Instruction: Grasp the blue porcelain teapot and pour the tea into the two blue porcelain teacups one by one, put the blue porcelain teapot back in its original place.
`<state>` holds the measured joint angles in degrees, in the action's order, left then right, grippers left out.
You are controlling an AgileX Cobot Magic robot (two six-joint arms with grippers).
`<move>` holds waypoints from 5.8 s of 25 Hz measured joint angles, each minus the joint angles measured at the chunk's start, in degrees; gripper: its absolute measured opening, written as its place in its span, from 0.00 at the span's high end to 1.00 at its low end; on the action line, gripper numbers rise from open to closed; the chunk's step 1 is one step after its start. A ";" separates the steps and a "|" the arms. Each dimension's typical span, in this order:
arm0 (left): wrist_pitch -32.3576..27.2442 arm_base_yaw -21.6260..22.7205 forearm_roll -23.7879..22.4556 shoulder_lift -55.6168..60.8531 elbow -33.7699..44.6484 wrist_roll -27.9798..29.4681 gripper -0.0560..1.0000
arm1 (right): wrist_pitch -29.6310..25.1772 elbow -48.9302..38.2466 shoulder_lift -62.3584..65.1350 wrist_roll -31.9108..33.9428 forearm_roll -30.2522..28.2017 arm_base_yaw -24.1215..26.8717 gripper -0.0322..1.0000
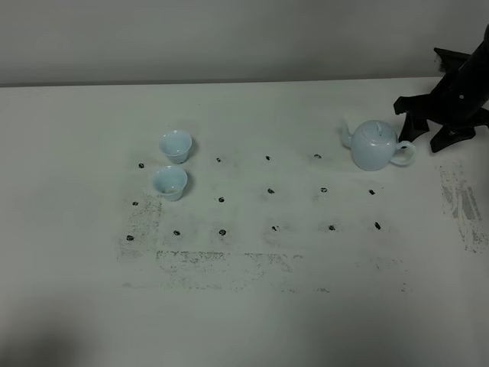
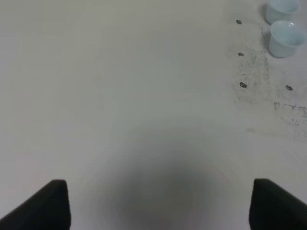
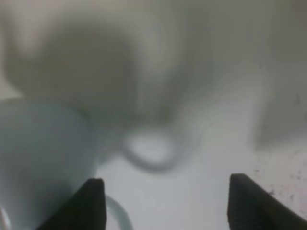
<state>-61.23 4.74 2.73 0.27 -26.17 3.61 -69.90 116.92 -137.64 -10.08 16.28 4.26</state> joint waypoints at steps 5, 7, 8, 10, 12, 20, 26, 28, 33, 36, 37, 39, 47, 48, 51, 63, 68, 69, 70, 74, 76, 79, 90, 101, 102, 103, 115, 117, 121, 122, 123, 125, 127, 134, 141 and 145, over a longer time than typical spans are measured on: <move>0.00 0.00 0.00 0.00 0.00 0.00 0.26 | 0.00 0.00 0.00 1.19 -2.09 0.00 0.46; 0.00 0.00 0.00 0.00 0.00 0.00 0.26 | 0.00 0.00 0.00 1.48 -2.15 0.00 0.46; 0.00 0.00 0.00 0.00 0.00 -0.05 0.26 | 0.00 0.00 0.00 1.48 -2.15 0.00 0.46; 0.00 0.00 0.00 0.00 0.00 -0.05 0.26 | 0.00 0.00 0.00 1.54 -2.17 0.00 0.46; 0.00 0.00 0.00 0.00 0.00 -0.05 0.26 | 0.00 0.00 0.00 1.54 -2.57 0.00 0.46; 0.00 0.00 0.00 0.00 0.00 -0.05 0.26 | 0.05 -0.22 4.75 2.11 -3.93 2.23 0.46; 0.00 0.00 0.00 0.00 0.00 -0.05 0.26 | 0.11 -9.09 14.29 1.95 -5.12 2.92 0.46; 0.00 0.00 0.00 0.00 0.00 -0.05 0.26 | 0.00 -11.97 17.56 1.95 -4.99 2.85 0.46; 0.00 0.00 0.00 0.00 0.00 -0.05 0.26 | -0.14 -14.14 21.49 1.09 -4.99 2.85 0.46; 0.00 0.00 0.00 0.00 0.00 -0.05 0.26 | -0.14 -14.26 19.73 0.41 -4.06 2.85 0.46; 0.00 0.00 0.00 0.00 0.00 -0.05 0.26 | -0.08 -14.31 18.56 -0.23 -3.32 2.85 0.46; 0.00 0.00 0.00 0.00 0.00 -0.05 0.26 | 1.48 -14.42 16.01 -1.11 -2.64 2.85 0.46; 0.00 0.00 0.00 0.00 0.00 -0.01 0.26 | 9.39 -14.48 8.94 -1.50 -1.93 2.85 0.46; 0.00 0.00 0.00 0.00 0.00 -0.01 0.26 | 10.00 -14.48 8.83 -1.50 -1.93 2.85 0.46; 0.00 0.00 0.00 0.00 0.00 -0.01 0.26 | 10.87 -14.48 8.83 -1.71 -0.96 2.79 0.46; 0.00 0.00 0.00 0.00 0.00 -0.01 0.26 | 5.87 -14.48 8.83 -2.72 1.04 1.86 0.46; 0.00 0.00 0.00 0.00 0.00 -0.01 0.26 | 5.38 -14.48 8.83 -3.42 1.71 0.20 0.46; 0.00 0.00 0.00 0.00 0.00 -0.01 0.26 | 5.27 -14.48 8.83 -3.42 1.88 -0.20 0.46; 0.00 0.00 0.00 0.00 0.00 -0.01 0.26 | 4.91 -14.48 8.83 -3.46 2.03 -0.65 0.46; 0.00 0.00 0.00 0.00 0.00 -0.01 0.26 | 2.74 -14.48 8.83 -3.53 2.43 -1.21 0.46; 0.00 0.00 0.00 0.00 0.00 -0.01 0.26 | 1.84 -14.48 8.83 -3.40 2.43 -1.21 0.46; 0.00 0.00 0.00 0.00 0.00 -0.01 0.26 | 0.76 -14.48 8.83 -3.02 2.43 -1.26 0.46; 0.00 0.00 0.00 0.00 0.00 -0.01 0.26 | 0.05 -14.48 8.83 -3.00 2.78 -3.91 0.46; 0.00 0.00 0.00 0.00 0.00 -0.01 0.26 | 0.26 -9.54 10.87 -1.03 -3.56 -3.33 0.46; 0.00 0.00 0.00 0.00 0.00 -0.01 0.26 | 0.32 -9.44 12.10 -0.77 -3.69 -3.29 0.46; 0.00 0.00 0.00 0.00 0.00 -0.01 0.26 | 0.19 -9.44 13.52 -0.46 -3.69 -3.29 0.46; 0.00 0.00 0.00 0.00 0.00 -0.01 0.26 | 0.10 -30.89 29.99 1.58 -2.96 -6.39 0.46; 0.00 0.00 0.00 0.00 0.00 -0.01 0.26 | 1.71 -32.50 30.38 1.58 -2.67 -6.77 0.46; 0.00 0.00 0.00 0.00 0.00 -0.01 0.26 | 6.14 -32.84 29.48 1.58 -2.11 -7.99 0.46; 0.00 0.00 0.00 0.00 0.00 -0.01 0.26 | 7.47 -32.84 29.01 1.76 -2.04 -8.54 0.46; 0.00 0.00 0.00 0.00 0.00 -0.01 0.26 | 8.92 -32.84 28.50 2.28 -1.92 -9.12 0.46; 0.00 0.00 0.00 0.00 0.00 -0.01 0.26 | 10.12 -32.46 27.28 3.23 -1.97 -10.79 0.46; 0.00 0.00 0.00 0.00 0.00 -0.01 0.26 | 9.90 -31.45 25.86 4.22 -2.76 -12.38 0.46; 0.00 0.00 0.00 0.00 0.00 -0.01 0.26 | 8.23 -24.19 21.75 6.75 -5.71 -13.73 0.46; 0.00 0.00 0.00 0.00 0.00 -0.01 0.26 | 2.34 -17.01 15.70 10.42 -8.70 -13.73 0.46; 0.00 0.00 0.00 0.00 0.00 -0.01 0.26 | 1.26 -16.67 13.89 10.63 -8.70 -13.73 0.46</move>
<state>-61.23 4.74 2.73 0.27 -26.17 3.60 -68.64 100.25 -123.75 0.56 7.58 -9.47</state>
